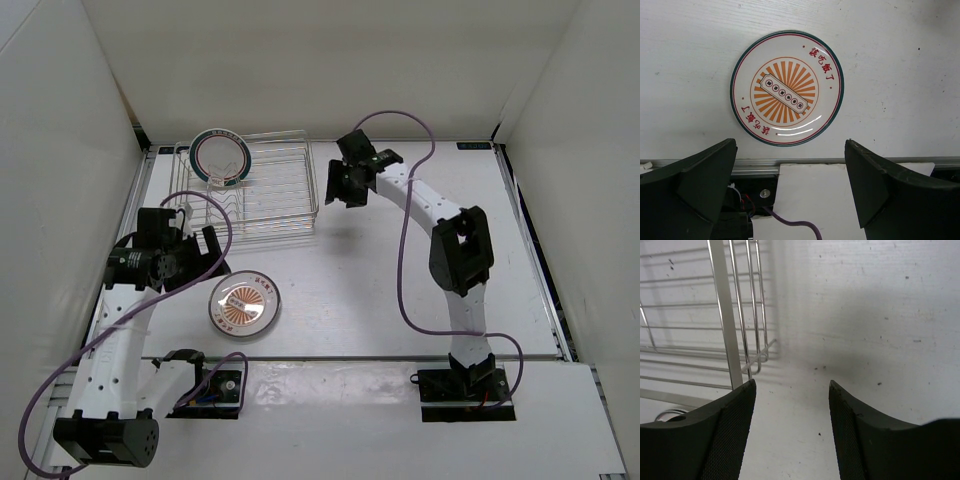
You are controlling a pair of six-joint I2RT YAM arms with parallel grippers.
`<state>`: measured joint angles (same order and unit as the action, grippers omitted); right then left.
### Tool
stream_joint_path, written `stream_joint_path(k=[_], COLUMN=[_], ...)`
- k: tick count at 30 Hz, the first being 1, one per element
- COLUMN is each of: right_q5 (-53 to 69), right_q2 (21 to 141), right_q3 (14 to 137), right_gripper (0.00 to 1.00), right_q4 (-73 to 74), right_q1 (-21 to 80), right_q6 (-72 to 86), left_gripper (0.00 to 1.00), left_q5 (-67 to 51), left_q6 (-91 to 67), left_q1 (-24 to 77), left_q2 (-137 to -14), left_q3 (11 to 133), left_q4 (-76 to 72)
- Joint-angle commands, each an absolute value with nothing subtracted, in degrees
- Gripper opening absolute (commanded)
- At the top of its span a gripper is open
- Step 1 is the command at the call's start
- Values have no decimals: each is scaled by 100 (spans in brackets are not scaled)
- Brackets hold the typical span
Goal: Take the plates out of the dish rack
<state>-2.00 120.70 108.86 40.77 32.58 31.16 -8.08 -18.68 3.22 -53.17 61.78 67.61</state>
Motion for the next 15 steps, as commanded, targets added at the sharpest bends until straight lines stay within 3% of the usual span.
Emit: stream_joint_path(k=[1, 7, 15], right_q5=[-115, 931, 1345], right_q2=[11839, 11909, 12314], right_q3=[10733, 10283, 10355], right_gripper=[63, 62, 60], right_q4=[3132, 2180, 2540], right_q1=[3190, 3190, 3190], right_q6=[3287, 3489, 3699], left_gripper=[100, 100, 100], left_q5=[-791, -677, -528], left_q6=[-1828, -1767, -1767], left_q1=[343, 352, 343], left_q2=[-5125, -5097, -5142], left_q3=[6188, 6029, 6012], left_q4=[6654, 6425, 6425])
